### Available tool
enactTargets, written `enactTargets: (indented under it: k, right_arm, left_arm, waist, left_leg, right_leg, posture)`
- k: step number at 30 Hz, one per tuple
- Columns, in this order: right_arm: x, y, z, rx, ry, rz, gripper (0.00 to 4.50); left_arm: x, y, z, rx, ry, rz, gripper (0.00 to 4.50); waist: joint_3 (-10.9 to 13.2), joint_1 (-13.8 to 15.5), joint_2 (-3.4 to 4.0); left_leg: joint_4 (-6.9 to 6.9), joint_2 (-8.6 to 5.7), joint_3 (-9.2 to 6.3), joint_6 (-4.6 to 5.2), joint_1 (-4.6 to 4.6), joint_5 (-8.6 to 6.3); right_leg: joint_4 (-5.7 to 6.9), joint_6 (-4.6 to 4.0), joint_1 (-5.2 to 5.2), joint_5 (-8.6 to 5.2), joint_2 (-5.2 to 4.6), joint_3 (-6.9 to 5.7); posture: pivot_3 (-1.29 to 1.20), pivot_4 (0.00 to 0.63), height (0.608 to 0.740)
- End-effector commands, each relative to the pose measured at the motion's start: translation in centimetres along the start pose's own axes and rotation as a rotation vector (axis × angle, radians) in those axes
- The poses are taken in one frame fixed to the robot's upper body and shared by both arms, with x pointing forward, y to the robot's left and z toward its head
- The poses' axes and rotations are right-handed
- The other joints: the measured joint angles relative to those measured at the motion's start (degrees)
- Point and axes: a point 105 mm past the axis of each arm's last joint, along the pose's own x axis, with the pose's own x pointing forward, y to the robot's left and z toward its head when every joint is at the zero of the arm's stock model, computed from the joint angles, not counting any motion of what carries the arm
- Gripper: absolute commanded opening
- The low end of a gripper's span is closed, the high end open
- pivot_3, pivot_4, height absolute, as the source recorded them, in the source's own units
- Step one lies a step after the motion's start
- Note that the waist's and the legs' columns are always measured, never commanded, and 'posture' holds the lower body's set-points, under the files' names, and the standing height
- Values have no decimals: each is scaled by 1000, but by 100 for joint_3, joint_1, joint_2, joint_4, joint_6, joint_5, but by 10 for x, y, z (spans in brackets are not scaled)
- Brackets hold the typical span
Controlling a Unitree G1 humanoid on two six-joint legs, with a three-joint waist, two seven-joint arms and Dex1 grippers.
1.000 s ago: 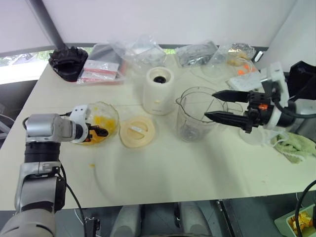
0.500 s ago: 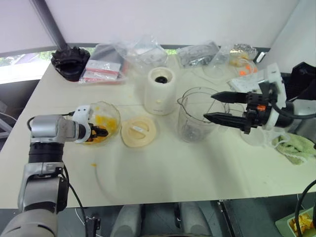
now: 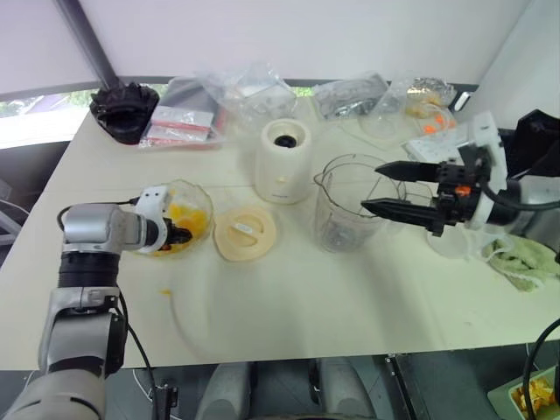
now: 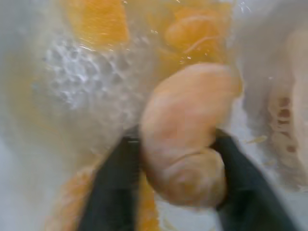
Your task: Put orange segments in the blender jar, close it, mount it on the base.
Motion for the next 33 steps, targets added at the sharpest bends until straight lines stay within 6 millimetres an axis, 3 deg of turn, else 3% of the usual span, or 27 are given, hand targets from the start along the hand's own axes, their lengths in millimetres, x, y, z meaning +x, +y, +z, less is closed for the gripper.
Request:
enactTargets:
  k: [1, 9, 18, 25, 29, 33]
  right_arm:
    - [-2, -1, 12, -52, -35, -5, 4253]
    - [-1, -1, 12, -54, -37, 0, 4253]
    - [1, -2, 11, -52, -27, 13, 4253]
    - [1, -3, 12, -53, -21, 22, 4253]
    - [2, -3, 12, -52, -22, 23, 4253]
    - [3, -2, 11, -49, -25, 24, 4253]
  left_arm:
    - [-4, 2, 4, -11, -24, 2, 1564]
    - [-8, 2, 7, -7, -48, 8, 1564]
    - [-44, -7, 35, -122, -267, -87, 1564]
    - [-60, 7, 16, -272, -356, -92, 1564]
    - [-70, 8, 14, -297, -422, -106, 1564]
    - [-64, 8, 9, -278, -397, -65, 1564]
  waist:
    - [0, -1, 0]
    - [0, -7, 0]
    - [1, -4, -1]
    - [1, -24, -1]
    - [1, 13, -3]
    - [1, 16, -3]
  left_leg:
    - [0, 0, 0, 0, 0, 0]
    - [0, 0, 0, 0, 0, 0]
    - [1, 1, -4, 0, -1, 0]
    - [-2, 1, -1, 0, 2, 0]
    - [5, 1, 3, -2, 0, 1]
    - [12, 0, 6, -2, 0, 1]
  right_leg:
    - [0, 0, 0, 0, 0, 0]
    - [0, 0, 0, 0, 1, 0]
    - [0, 0, 0, 0, 0, 0]
    - [0, 1, 0, 0, 2, 1]
    - [3, 1, 0, 1, 5, -4]
    - [0, 0, 7, 0, 3, -3]
  posture:
    - [0, 150, 740]
    - [0, 150, 740]
    - [0, 150, 740]
    - [0, 150, 740]
    - [0, 150, 740]
    - [0, 150, 740]
